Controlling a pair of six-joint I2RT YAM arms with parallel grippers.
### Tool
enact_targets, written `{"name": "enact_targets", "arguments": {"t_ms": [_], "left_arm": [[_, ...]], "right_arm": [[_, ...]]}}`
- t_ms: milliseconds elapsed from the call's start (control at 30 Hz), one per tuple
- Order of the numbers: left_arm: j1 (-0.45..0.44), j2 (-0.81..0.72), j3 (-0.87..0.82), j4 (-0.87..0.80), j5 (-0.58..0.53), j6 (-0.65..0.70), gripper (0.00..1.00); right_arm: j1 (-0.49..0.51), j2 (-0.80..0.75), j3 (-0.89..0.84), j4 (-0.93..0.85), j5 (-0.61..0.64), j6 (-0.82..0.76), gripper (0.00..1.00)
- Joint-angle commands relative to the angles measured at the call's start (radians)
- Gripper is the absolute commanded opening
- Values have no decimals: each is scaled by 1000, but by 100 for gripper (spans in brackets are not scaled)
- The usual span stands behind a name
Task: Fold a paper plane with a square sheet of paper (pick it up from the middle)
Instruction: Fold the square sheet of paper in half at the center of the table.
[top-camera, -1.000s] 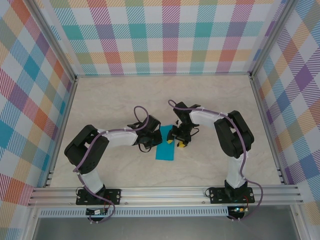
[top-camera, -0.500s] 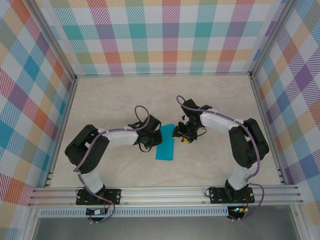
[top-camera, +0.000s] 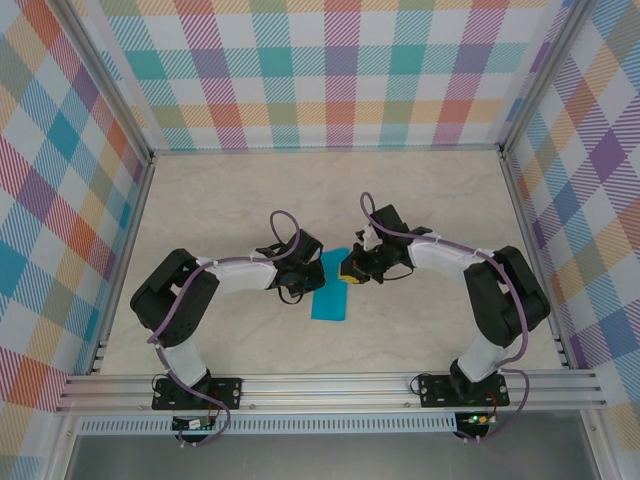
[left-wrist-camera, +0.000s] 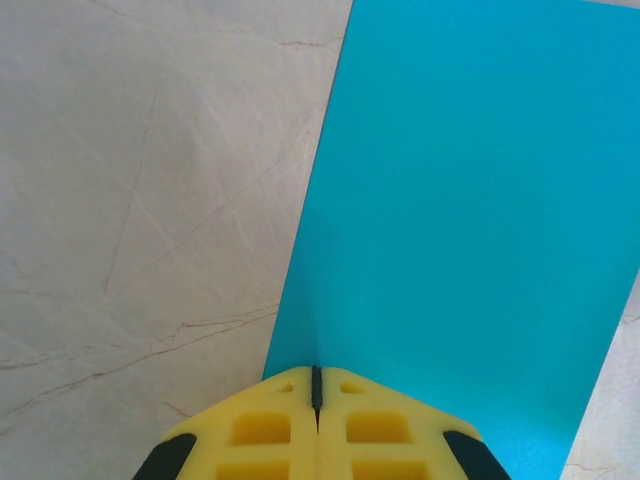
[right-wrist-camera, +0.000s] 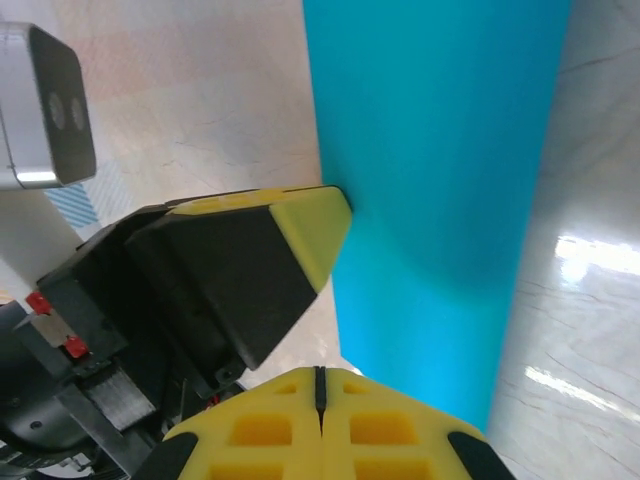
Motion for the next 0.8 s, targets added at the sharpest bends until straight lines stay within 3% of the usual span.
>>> {"name": "enact_targets", "arguments": {"t_ms": [0, 767], "left_arm": [[-15, 42, 0, -52, -16, 15, 0], [-16, 53, -5, -58, -21, 11, 0]], "right_arm": [[-4, 42, -18, 108, -82, 18, 0], [-63, 94, -240, 270, 24, -98, 0]]}}
